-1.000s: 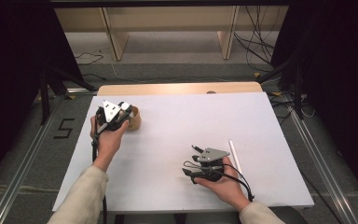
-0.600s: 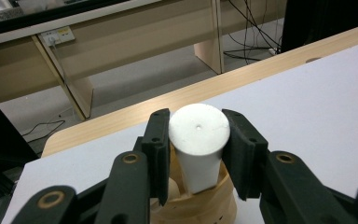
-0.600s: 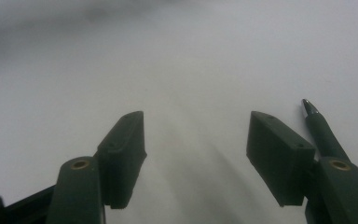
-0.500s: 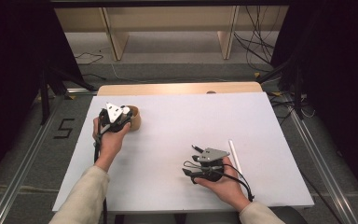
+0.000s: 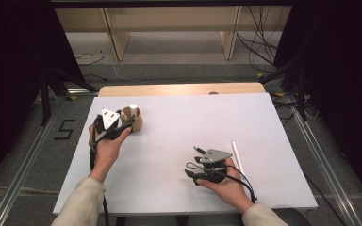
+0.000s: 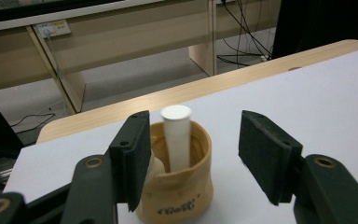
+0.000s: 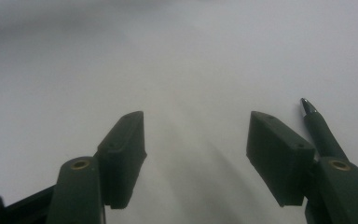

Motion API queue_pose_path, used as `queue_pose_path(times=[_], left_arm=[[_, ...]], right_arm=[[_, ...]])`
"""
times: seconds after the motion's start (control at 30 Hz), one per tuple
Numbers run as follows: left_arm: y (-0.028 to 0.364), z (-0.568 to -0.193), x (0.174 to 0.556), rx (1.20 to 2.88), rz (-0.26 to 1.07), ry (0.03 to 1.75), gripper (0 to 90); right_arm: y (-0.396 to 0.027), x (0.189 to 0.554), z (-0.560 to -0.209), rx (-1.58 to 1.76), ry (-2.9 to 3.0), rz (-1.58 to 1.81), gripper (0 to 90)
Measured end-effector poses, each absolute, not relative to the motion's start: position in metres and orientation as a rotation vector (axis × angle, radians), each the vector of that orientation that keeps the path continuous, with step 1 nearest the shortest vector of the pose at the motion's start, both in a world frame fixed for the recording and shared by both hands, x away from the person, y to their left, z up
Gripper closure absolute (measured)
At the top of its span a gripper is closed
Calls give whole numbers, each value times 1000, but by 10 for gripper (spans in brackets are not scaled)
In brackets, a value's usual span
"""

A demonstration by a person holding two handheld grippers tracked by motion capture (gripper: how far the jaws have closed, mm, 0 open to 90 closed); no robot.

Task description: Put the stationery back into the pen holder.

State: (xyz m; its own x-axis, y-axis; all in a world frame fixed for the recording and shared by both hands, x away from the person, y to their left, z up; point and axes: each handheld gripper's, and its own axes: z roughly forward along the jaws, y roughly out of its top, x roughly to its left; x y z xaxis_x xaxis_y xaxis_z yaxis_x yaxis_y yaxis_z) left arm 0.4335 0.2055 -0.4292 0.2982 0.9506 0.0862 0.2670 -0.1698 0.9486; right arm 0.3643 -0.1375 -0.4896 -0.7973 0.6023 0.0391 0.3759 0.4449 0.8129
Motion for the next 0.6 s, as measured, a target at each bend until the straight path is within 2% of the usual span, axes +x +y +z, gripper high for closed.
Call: queue_pose_path(times=[0.13, 0.23, 0.6], left_arm=[[205, -438, 418, 1667, 900, 1133, 391], [203, -443, 406, 1677, 825, 1133, 370], [195, -464, 368, 1761, 667, 1085, 364]], right_arm=[[-139, 366, -488, 851, 2433, 1276, 379], [-141, 367, -487, 855, 2426, 1276, 385], [-155, 371, -480, 864, 2412, 1233, 443]])
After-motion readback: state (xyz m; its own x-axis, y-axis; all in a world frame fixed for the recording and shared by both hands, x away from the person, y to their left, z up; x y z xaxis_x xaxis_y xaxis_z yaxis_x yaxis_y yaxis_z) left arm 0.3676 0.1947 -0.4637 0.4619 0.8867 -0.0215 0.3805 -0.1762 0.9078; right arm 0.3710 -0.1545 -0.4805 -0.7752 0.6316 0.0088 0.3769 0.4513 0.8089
